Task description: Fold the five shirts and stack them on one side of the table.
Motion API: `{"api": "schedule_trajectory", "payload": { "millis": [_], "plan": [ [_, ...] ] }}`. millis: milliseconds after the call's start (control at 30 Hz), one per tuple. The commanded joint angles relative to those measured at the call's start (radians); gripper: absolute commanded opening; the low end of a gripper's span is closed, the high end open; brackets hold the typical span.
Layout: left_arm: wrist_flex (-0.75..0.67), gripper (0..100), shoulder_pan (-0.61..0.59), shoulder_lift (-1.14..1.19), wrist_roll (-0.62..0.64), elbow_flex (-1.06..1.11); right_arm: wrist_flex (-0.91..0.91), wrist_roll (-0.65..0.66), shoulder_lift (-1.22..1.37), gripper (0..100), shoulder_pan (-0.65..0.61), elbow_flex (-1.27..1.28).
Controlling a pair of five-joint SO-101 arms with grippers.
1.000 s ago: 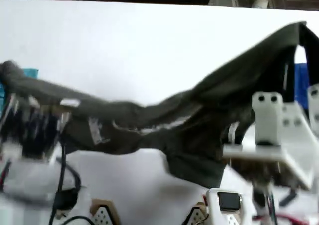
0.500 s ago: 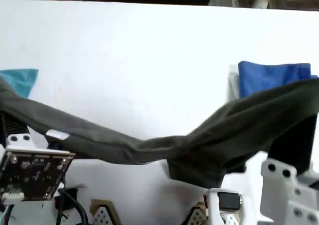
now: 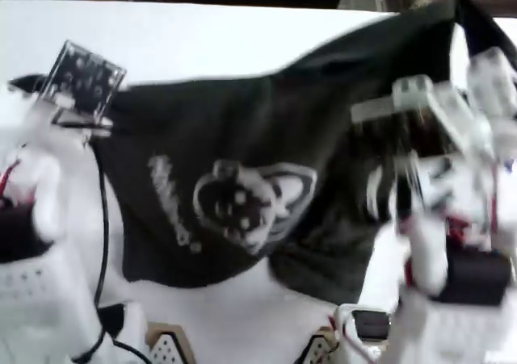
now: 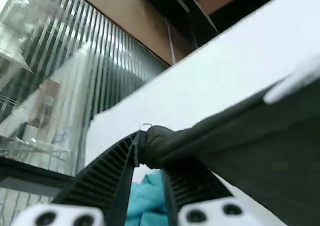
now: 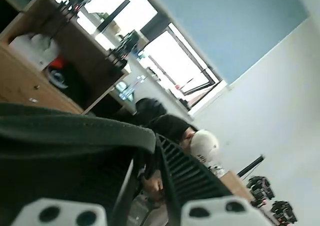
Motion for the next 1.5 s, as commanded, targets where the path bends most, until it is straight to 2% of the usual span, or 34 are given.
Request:
{"api": "schedule_trajectory", "payload": {
  "millis": [0, 133, 300, 500, 700, 1133, 1267, 1367, 1467],
  "plan": [
    [-0.187, 2, -0.002, 0.091, 0.002, 0.021, -0.101, 0.006, 0.147, 2.1, 0.004, -0.003],
    [-0.224, 2, -0.002, 0.310, -0.043, -0.058, -0.131, 0.008, 0.315, 2.1, -0.021, -0.008],
    [-0.175, 2, 0.012, 0.595, -0.051, -0.272, -0.133, 0.008, 0.484, 2.1, -0.048, -0.008],
    [0.037, 2, 0.061, 0.859, -0.084, -0.501, -0.120, 0.008, 0.624, 2.1, -0.047, -0.006],
    [0.310, 2, 0.080, 0.996, -0.114, -0.657, -0.004, 0.009, 0.624, 2.1, -0.025, -0.009],
    [0.703, 2, 0.103, 0.970, -0.149, -0.680, 0.496, 0.009, 0.461, 2.1, -0.018, 0.006],
    [0.712, 2, 0.095, 0.884, -0.146, -0.619, 0.576, 0.009, 0.355, 2.1, -0.018, 0.107],
    [0.697, 2, 0.100, 0.798, -0.150, -0.432, 0.585, 0.043, 0.239, 2.1, -0.015, 0.259],
    [0.589, 2, 0.095, 0.684, -0.150, -0.211, 0.584, 0.084, 0.090, 2.1, -0.013, 0.431]
  ]
}}
